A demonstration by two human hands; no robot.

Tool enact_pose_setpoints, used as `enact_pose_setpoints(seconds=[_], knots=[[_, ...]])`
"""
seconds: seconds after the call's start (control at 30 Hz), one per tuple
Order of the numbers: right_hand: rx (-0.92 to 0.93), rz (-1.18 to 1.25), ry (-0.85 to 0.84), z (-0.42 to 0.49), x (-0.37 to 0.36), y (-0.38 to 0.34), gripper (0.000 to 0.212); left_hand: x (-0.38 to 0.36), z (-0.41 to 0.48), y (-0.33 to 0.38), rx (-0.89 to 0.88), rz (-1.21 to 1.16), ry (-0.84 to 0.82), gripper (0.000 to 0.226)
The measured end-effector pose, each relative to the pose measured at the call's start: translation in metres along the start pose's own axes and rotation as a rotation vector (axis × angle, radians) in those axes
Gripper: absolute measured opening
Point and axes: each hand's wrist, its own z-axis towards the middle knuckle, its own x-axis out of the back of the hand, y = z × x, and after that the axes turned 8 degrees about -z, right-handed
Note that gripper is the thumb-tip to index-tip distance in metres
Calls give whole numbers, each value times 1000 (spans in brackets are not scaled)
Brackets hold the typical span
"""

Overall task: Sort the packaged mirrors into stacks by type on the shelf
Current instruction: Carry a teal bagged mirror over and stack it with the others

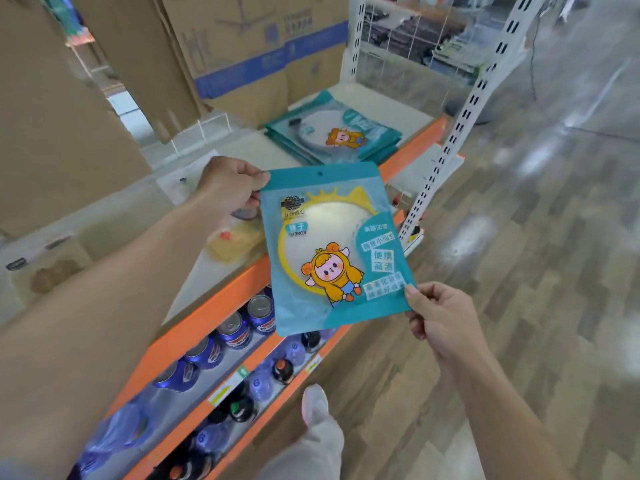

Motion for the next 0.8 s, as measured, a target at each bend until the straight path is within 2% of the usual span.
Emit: enact_pose_setpoints(seconds=[0.33,0.43,0.8], knots=[[72,-31,4,107,9,-66,16,-34,91,18,-2,-133,8,8],[88,-28,1,131,6,-77,17,-37,109,24,5,-152,9,13],[162,-39,-23,216,1,-114,9,-46,159,20,163,-273,118,13]])
